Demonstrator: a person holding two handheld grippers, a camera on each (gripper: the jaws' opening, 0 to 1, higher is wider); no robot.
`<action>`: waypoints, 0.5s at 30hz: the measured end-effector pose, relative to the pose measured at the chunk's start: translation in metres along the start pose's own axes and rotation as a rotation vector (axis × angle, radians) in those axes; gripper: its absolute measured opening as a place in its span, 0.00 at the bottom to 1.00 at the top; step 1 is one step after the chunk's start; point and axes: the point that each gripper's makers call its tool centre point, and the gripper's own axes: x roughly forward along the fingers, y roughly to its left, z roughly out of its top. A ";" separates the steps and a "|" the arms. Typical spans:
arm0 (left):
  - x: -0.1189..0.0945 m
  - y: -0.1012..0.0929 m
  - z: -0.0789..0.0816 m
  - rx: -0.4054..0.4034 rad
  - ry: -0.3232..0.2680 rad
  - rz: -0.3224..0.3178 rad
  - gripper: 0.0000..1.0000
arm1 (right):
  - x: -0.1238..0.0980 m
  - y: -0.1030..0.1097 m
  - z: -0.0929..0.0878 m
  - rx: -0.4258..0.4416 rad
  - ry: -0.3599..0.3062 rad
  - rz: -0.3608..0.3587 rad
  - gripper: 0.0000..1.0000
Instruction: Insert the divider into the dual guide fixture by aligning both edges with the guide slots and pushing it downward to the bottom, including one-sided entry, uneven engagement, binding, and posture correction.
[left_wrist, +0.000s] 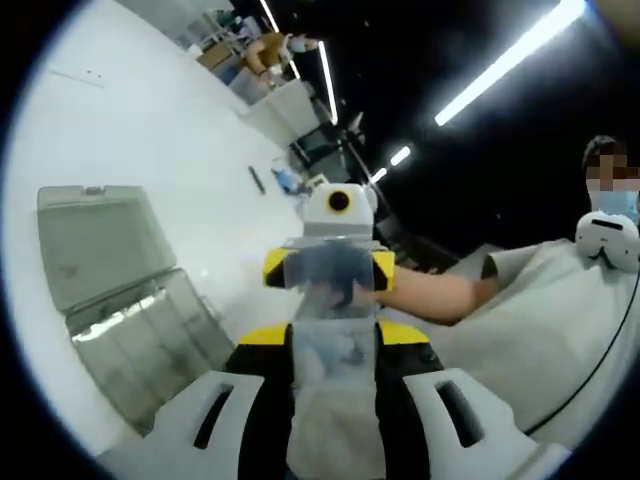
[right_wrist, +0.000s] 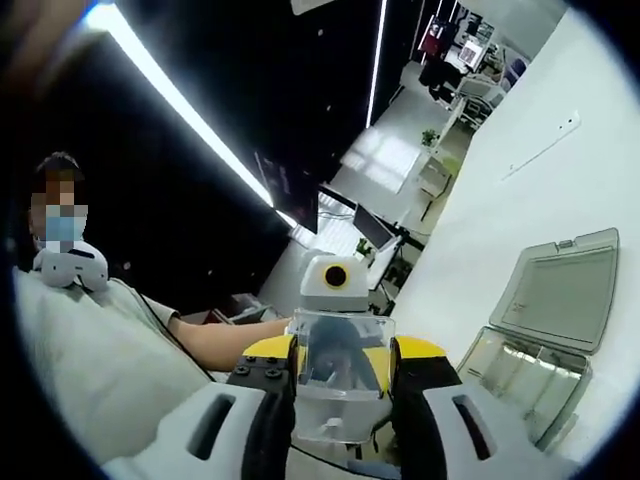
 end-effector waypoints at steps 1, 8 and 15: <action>0.000 0.000 0.000 -0.003 0.000 -0.001 0.27 | -0.001 0.000 0.000 0.003 -0.001 0.001 0.33; 0.002 -0.002 0.000 -0.003 0.002 -0.005 0.27 | -0.001 0.003 0.002 -0.007 -0.007 0.009 0.33; 0.001 0.000 0.000 -0.026 -0.009 -0.001 0.28 | -0.002 0.000 0.002 0.007 -0.009 -0.007 0.31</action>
